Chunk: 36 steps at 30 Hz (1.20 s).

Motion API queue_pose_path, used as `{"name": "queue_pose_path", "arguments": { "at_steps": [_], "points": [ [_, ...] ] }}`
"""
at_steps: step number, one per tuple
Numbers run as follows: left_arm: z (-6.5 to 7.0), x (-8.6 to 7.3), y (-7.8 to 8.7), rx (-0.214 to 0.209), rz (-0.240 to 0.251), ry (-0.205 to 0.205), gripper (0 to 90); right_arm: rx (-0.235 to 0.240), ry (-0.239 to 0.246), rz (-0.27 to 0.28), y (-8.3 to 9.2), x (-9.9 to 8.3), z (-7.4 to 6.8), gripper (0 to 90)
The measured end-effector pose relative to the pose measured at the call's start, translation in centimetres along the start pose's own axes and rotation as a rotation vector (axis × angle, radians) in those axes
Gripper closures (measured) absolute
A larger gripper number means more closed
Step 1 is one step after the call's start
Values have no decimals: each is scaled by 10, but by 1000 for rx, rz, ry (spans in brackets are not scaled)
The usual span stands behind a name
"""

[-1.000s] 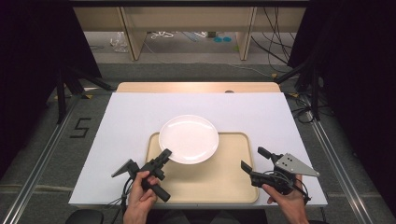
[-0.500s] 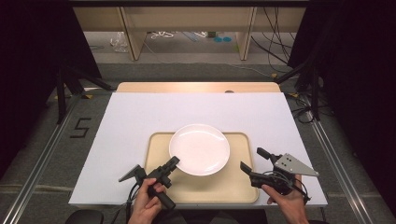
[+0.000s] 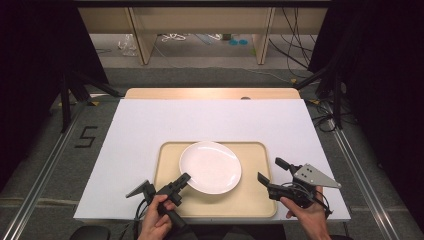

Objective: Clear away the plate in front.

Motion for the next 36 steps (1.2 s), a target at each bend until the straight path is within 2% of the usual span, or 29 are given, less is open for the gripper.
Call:
{"name": "queue_pose_path", "arguments": {
  "at_steps": [2,3,5,8,9,10,11,13,14,15,16,17,18,19,21,22,23,24,26,27,30,32,33,34,36],
  "points": [
    [0,0,1,11,7,1,758,2,9,1,0,0,1,199],
    [-1,1,2,18,15,-14,761,1,-1,-2,0,0,1,199],
    [-1,2,3,21,22,-15,770,-3,-10,-2,-1,0,1,199],
    [-1,2,4,38,37,-29,776,-2,-3,13,-2,1,2,199],
    [-1,1,4,53,52,-61,776,0,-12,-4,-2,0,1,199],
    [0,0,4,65,58,-78,783,-6,8,9,-3,1,2,199],
    [0,0,4,65,58,-78,782,-6,8,9,-3,1,2,199],
    [-1,0,5,106,95,-117,779,12,14,-4,-4,1,2,199],
    [-2,0,6,117,104,-119,762,8,-7,-14,-3,0,0,200],
    [-2,0,6,117,104,-119,748,8,-7,-14,-3,0,0,200],
    [-2,-1,7,151,124,-160,748,6,-9,-5,-4,0,0,200],
    [-2,-3,7,161,122,-172,725,8,1,-16,-3,0,1,200],
    [-2,-3,7,168,130,-176,713,10,10,-4,-5,1,2,200],
    [-2,-2,8,185,152,-176,713,11,10,-3,-5,1,1,200],
    [-1,-1,9,187,161,-185,703,9,-4,-16,-3,0,0,200],
    [1,2,12,194,187,-197,699,7,-8,-17,-3,0,0,201],
    [2,4,13,195,196,-208,687,11,5,-12,-4,0,1,200],
    [3,4,14,198,202,-216,671,10,-6,-18,-3,0,1,200],
    [2,7,14,208,218,-223,645,13,23,5,-5,1,2,200],
    [2,8,14,205,218,-227,643,8,-2,-6,-4,0,0,200],
    [3,10,14,203,226,-228,626,16,19,-8,-5,1,1,200],
    [4,11,13,193,224,-245,609,17,18,-7,-5,1,1,199],
    [5,11,12,188,222,-269,606,17,18,-8,-5,1,1,199],
    [5,11,12,188,222,-269,601,17,18,-8,-5,1,1,199],
    [5,14,12,192,225,-302,589,16,15,-9,-5,1,1,197]
  ]
}}
Point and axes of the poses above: each handheld gripper's, and its own axes: y roughly backward along the jaws, x roughly out of its top, z roughly to its right, the point moved 7 cm from there along -y, roughly forward along the jaws, and after that the axes turned 13 degrees about x, right-handed, at the moved point
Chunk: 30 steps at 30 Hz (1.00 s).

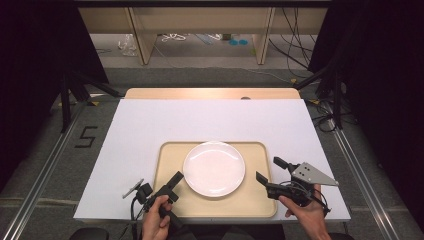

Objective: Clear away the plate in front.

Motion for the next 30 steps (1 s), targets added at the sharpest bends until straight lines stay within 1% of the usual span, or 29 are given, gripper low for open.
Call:
{"name": "queue_pose_path", "arguments": {
  "at_steps": [2,3,4,6,7,9,10,11,12,13,14,15,16,17,20,21,22,23,24,25,26,27,28,29,30],
  "points": [
    [0,2,0,1,2,0,575,0,1,-1,0,0,0,197],
    [0,2,0,1,2,0,567,-7,-19,-9,1,-1,-1,197],
    [1,4,0,0,6,-24,562,-2,-4,-4,0,0,-1,196],
    [1,5,0,-6,13,-23,556,1,4,-1,0,0,0,196],
    [0,7,0,0,21,-42,554,4,1,1,-1,0,0,194],
    [-1,8,-1,0,17,-43,545,3,1,3,-1,0,0,193],
    [-1,8,-1,0,17,-43,541,-6,-2,-1,0,0,0,193],
    [0,8,0,2,17,-50,541,-6,-2,-1,0,0,0,193],
    [1,8,0,2,19,-65,533,2,-18,-2,-1,-1,-1,190],
    [1,8,0,2,19,-65,528,-3,-25,-12,-1,-2,-2,190],
    [2,9,-1,-10,20,-87,528,-3,-25,-12,-1,-2,-2,190],
    [2,9,-1,-9,20,-103,516,-2,-23,-19,-1,-2,-2,189],
    [2,10,-1,-6,24,-115,515,2,-10,-17,-2,-2,-1,188],
    [3,12,-1,-5,35,-166,510,5,-2,-14,-2,-2,-1,188],
    [5,14,1,11,52,-220,491,-2,-5,-9,-2,-2,-1,186],
    [5,14,2,20,46,-252,483,-2,-15,-15,-2,-2,-1,186],
    [6,15,2,16,48,-258,474,-3,-12,-15,-2,-2,-1,186],
    [7,16,2,15,47,-273,467,-2,-9,-14,-2,-2,-1,186],
    [7,16,2,15,47,-273,459,6,-3,-21,-2,-2,-1,186],
    [10,18,3,6,54,-339,452,3,-1,-20,-2,-2,-1,186],
    [10,18,3,6,54,-339,448,3,-1,-20,-2,-2,-1,186],
    [13,19,5,3,62,-392,439,5,-1,-16,-3,-2,-1,184],
    [13,19,5,3,62,-392,425,5,-1,-16,-3,-2,-1,184],
    [16,21,6,0,70,-431,419,5,-4,-18,-3,-2,-1,184],
    [16,21,6,0,70,-431,412,6,-6,-21,-3,-3,-1,183]
  ]
}}
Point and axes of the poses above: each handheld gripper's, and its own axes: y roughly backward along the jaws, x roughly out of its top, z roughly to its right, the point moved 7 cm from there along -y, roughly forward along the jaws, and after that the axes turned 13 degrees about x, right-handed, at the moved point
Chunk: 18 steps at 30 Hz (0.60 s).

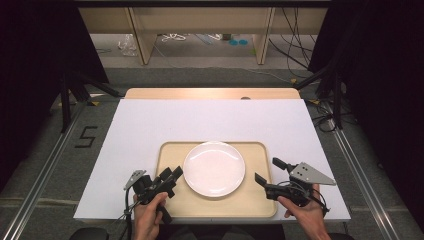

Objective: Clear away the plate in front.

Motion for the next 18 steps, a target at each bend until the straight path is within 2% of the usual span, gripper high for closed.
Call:
{"name": "queue_pose_path", "arguments": {
  "at_steps": [1,3,4,5,6,7,8,9,10,11,12,13,14,15,16,17,18],
  "points": [
    [1,3,0,6,16,-35,405,-1,-1,0,0,0,0,183],
    [3,5,1,-1,33,-62,382,-6,-1,-2,0,0,0,181],
    [4,7,1,-9,35,-101,370,-6,-7,-6,1,0,0,180],
    [4,7,1,-9,35,-101,349,-6,-7,-6,1,0,0,180],
    [5,13,3,-14,79,-145,339,-9,-16,4,1,0,0,177],
    [5,13,3,-14,79,-145,339,-10,1,10,1,1,1,175],
    [6,15,5,-14,94,-165,330,-7,0,11,2,1,1,173],
    [8,19,7,-32,118,-224,321,-14,-2,13,2,1,1,172],
    [8,19,7,-32,118,-224,319,-14,-2,13,2,1,1,172],
    [11,22,10,-56,126,-263,308,-18,-27,-3,4,0,0,169],
    [12,22,11,-67,122,-283,297,-13,-16,0,4,0,0,168],
    [12,22,11,-67,122,-283,288,-13,-16,0,4,0,0,168],
    [14,22,14,-74,116,-341,276,-11,-17,2,4,0,-1,164],
    [18,23,15,-96,126,-345,268,-18,-25,1,5,0,-1,164],
    [18,23,15,-96,126,-345,257,-18,-25,1,5,0,-1,164],
    [23,24,17,-137,127,-348,244,-28,-22,15,6,1,-1,163],
    [24,25,18,-148,126,-353,244,-28,-22,15,6,1,-1,163]
  ]
}}
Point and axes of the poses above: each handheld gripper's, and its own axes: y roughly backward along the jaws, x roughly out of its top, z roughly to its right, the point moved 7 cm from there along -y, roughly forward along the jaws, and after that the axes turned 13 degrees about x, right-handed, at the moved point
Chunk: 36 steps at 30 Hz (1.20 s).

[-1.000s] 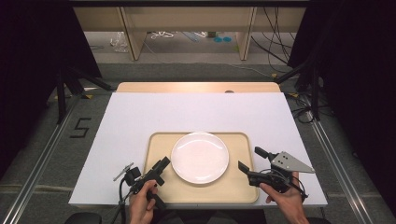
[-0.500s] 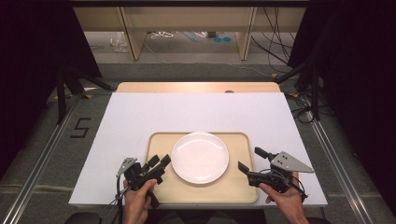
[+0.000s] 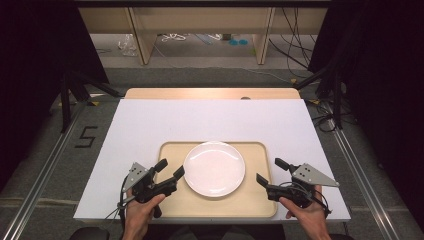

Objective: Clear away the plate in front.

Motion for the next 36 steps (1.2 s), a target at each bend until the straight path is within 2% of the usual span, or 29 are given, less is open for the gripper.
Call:
{"name": "queue_pose_path", "arguments": {
  "at_steps": [1,2,3,4,5,7,8,10,13,16,17,18,19,21,22,24,26,27,30,35,36],
  "points": [
    [2,1,1,-1,1,-28,199,5,-4,-1,2,0,-1,160],
    [3,2,2,6,5,-58,199,5,-4,-1,2,0,-1,160],
    [4,4,5,20,20,-107,162,5,3,5,3,0,-2,159],
    [4,4,5,20,20,-107,158,11,-7,7,4,0,-4,159],
    [6,7,8,20,45,-115,157,6,-2,11,4,0,-5,159],
    [6,8,9,9,49,-121,155,9,-5,11,5,-1,-6,158],
    [6,10,12,5,54,-146,155,3,8,16,7,-1,-8,157],
    [5,11,13,11,54,-160,155,6,5,1,9,-2,-11,157],
    [4,14,17,3,71,-164,154,6,22,11,9,-2,-12,157],
    [1,16,19,-4,89,-163,155,-11,-4,-6,12,-4,-13,157],
    [0,15,19,-9,84,-169,155,-13,7,12,12,-4,-12,157],
    [0,15,20,-7,83,-175,154,-2,12,0,12,-4,-13,157],
    [1,15,20,-10,84,-177,154,-10,-11,-10,14,-5,-14,157],
    [2,15,21,-16,86,-183,154,2,17,15,13,-4,-13,157],
    [4,14,22,-30,83,-207,155,-8,-5,11,14,-5,-14,157],
    [4,14,23,-32,83,-215,155,-6,5,13,15,-4,-14,157],
    [3,14,23,-29,85,-210,154,-11,-9,2,16,-5,-15,157],
    [2,16,24,-23,87,-206,154,-15,15,5,16,-5,-13,157],
    [0,17,25,-21,91,-201,154,-16,16,-2,17,-5,-13,157],
    [-5,17,27,-9,81,-218,154,-17,-3,7,17,-5,-14,157],
    [-5,16,27,-6,79,-215,155,-24,25,22,16,-4,-12,157]
  ]
}}
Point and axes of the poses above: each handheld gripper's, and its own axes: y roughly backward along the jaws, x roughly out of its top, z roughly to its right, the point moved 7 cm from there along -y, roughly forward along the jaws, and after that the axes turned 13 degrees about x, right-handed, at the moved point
